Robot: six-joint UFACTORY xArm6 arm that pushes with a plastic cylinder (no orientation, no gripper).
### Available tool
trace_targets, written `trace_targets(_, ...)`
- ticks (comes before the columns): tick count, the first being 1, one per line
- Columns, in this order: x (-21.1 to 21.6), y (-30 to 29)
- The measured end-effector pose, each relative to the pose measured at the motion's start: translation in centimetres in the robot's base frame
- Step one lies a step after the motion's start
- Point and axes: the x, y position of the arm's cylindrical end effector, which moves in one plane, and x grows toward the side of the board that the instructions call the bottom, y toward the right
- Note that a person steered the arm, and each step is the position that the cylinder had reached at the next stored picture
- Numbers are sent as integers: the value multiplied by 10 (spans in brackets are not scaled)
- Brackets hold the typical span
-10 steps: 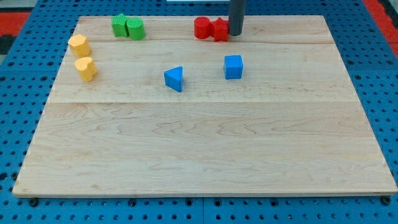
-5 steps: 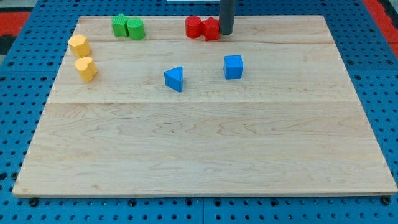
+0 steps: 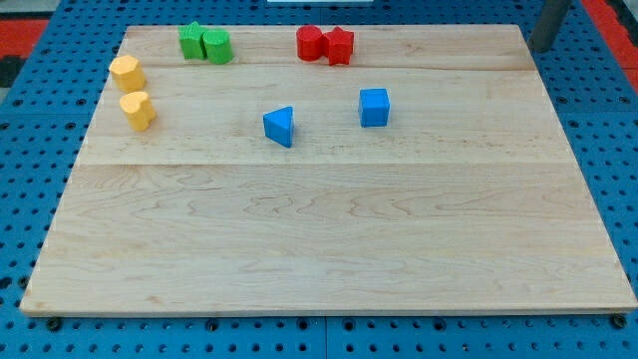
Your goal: Push the red and green blocks towards the top left of the board
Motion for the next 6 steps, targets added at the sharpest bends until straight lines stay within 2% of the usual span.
trace_targets(1, 17, -46)
trace_targets(2, 77, -151)
trace_targets(3, 146, -193)
trace_targets(4, 208, -187)
trace_targets(5, 241, -335)
trace_targets(6, 218, -482)
